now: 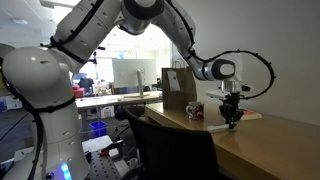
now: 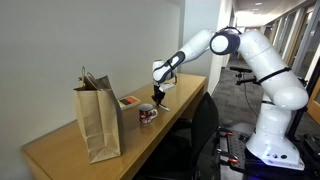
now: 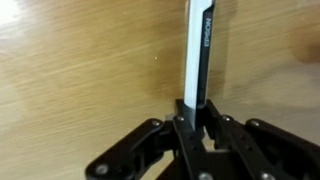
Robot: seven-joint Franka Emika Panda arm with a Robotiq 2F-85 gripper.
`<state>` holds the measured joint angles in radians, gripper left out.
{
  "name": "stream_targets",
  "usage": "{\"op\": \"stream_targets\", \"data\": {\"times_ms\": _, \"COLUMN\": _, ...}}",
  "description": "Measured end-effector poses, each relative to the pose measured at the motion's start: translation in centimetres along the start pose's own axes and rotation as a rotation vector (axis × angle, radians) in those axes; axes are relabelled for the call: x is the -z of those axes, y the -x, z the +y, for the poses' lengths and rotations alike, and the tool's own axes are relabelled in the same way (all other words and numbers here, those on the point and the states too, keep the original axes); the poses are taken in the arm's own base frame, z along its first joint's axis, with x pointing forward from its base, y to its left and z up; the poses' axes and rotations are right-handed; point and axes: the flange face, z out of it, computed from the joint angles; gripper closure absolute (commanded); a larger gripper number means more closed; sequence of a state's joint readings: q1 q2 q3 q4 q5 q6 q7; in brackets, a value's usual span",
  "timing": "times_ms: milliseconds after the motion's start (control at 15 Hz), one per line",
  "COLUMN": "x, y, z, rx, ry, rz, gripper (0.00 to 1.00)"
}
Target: Pick up the marker and put it in the cup
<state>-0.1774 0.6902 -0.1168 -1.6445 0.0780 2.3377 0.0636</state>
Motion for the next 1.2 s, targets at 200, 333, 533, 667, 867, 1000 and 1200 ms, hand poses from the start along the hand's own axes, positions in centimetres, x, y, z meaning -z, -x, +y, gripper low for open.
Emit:
{"op": "stream_targets", "data": {"times_ms": 200, "x": 2.1, "y": 0.0, "z": -2.2, "rx": 0.052, "ry": 0.005, "rz": 0.118, "gripper": 0.94}}
{"op": "stream_targets", "data": {"times_ms": 333, "x": 4.3, "y": 0.7, "z": -3.9, "rx": 0.094, "ry": 0.002, "rz": 0.231, "gripper": 0.94}}
{"op": "stream_targets", "data": {"times_ms": 533, "x": 7.6, "y": 2.3, "z": -5.6, "rx": 0.135, "ry": -0.001, "rz": 0.397, "gripper": 0.94}}
{"op": "stream_targets", "data": {"times_ms": 667, "x": 9.1, "y": 3.3, "z": -6.1, "rx": 0.124, "ry": -0.008, "rz": 0.472, "gripper": 0.94}}
{"op": "stream_targets", "data": {"times_ms": 867, "x": 10.9, "y": 4.6, "z": -7.2, "rx": 0.128, "ry": -0.035, "rz": 0.541, "gripper": 0.94}}
{"op": "stream_targets", "data": {"times_ms": 1000, "x": 11.8, "y": 5.6, "z": -8.7, "rx": 0.150, "ry": -0.064, "rz": 0.586, "gripper": 0.94}}
{"op": "stream_targets", "data": {"times_ms": 1200, "x": 12.9, "y": 6.8, "z": -11.4, "rx": 0.191, "ry": -0.109, "rz": 0.634, "gripper": 0.94}}
